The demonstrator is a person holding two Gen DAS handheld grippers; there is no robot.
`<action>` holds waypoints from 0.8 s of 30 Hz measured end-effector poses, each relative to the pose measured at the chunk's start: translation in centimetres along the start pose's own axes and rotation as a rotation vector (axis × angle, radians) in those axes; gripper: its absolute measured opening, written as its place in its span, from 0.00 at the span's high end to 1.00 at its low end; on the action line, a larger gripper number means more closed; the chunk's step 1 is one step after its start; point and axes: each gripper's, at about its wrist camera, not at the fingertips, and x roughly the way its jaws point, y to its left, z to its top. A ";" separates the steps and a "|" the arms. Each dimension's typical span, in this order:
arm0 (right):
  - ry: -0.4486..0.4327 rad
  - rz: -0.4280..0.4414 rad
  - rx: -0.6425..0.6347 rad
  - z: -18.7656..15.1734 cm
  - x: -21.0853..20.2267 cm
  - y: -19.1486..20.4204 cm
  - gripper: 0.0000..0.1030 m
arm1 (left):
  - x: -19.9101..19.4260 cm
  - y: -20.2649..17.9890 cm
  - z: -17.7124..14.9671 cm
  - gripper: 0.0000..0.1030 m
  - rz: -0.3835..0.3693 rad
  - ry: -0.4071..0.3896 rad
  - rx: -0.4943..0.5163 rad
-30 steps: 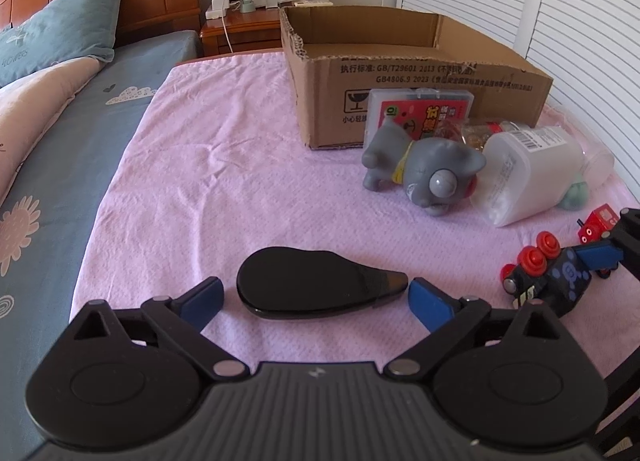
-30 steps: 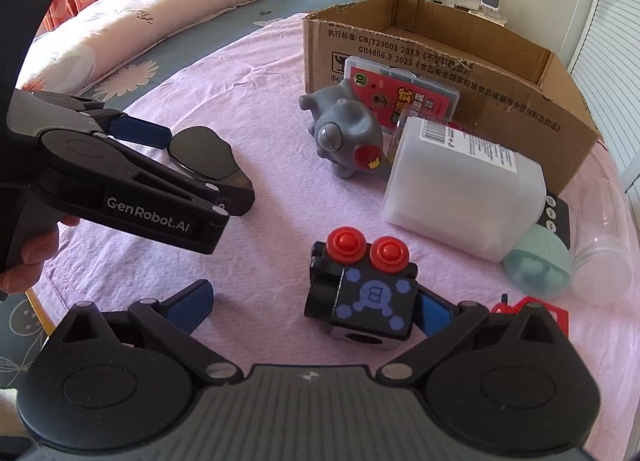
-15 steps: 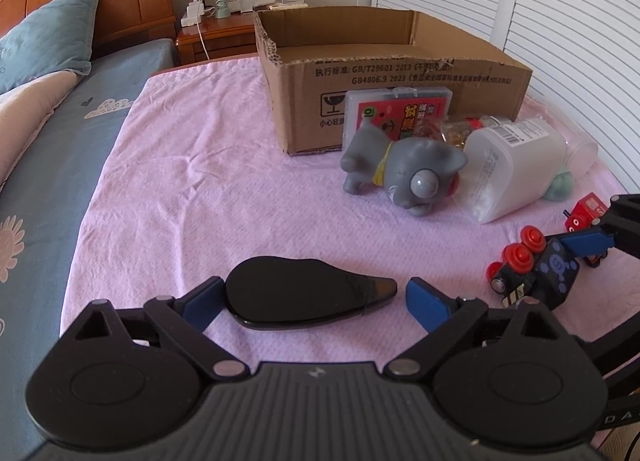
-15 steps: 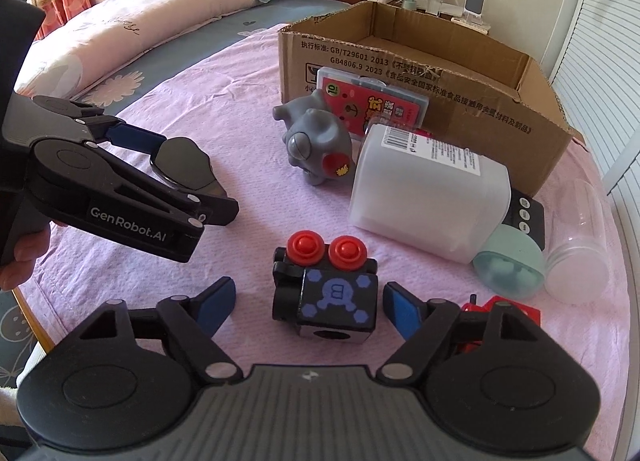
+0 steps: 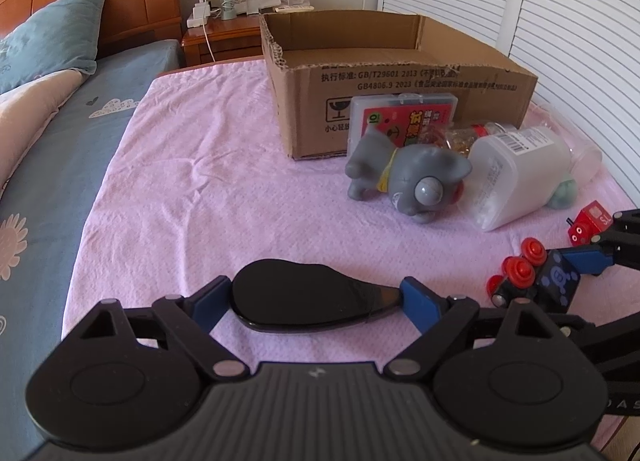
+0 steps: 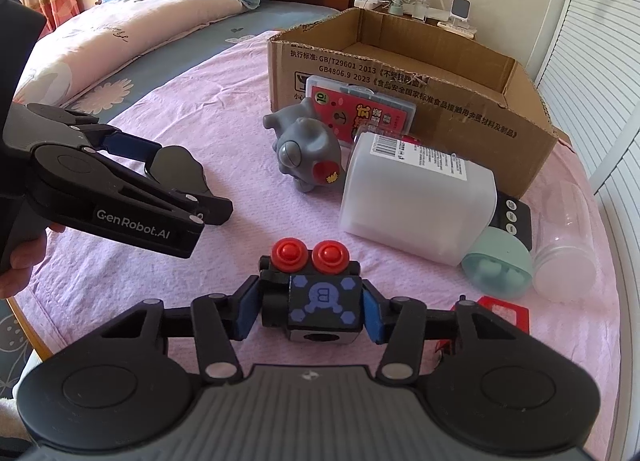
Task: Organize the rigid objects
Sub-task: 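Close the right gripper on the dark cube robot with red buttons, then drop the black paddle into the box with the left gripper while the right gripper carries the cube robot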
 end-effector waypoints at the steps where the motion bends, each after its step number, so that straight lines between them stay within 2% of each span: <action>1: 0.000 -0.002 0.002 0.0 0.0 0.0 0.45 | 0.0 0.0 0.0 0.13 -0.001 0.001 0.000; 10: -0.014 -0.003 -0.018 0.0 -1.0 -0.1 0.45 | -0.3 0.1 0.3 0.13 -0.037 0.041 0.015; 16: -0.042 0.001 -0.043 0.6 -2.7 -0.5 0.45 | -2.5 0.0 0.9 0.13 -0.046 0.032 0.059; 24: -0.133 -0.016 -0.083 3.4 -6.5 -2.9 0.45 | -5.7 -0.2 6.2 0.13 -0.064 -0.055 0.119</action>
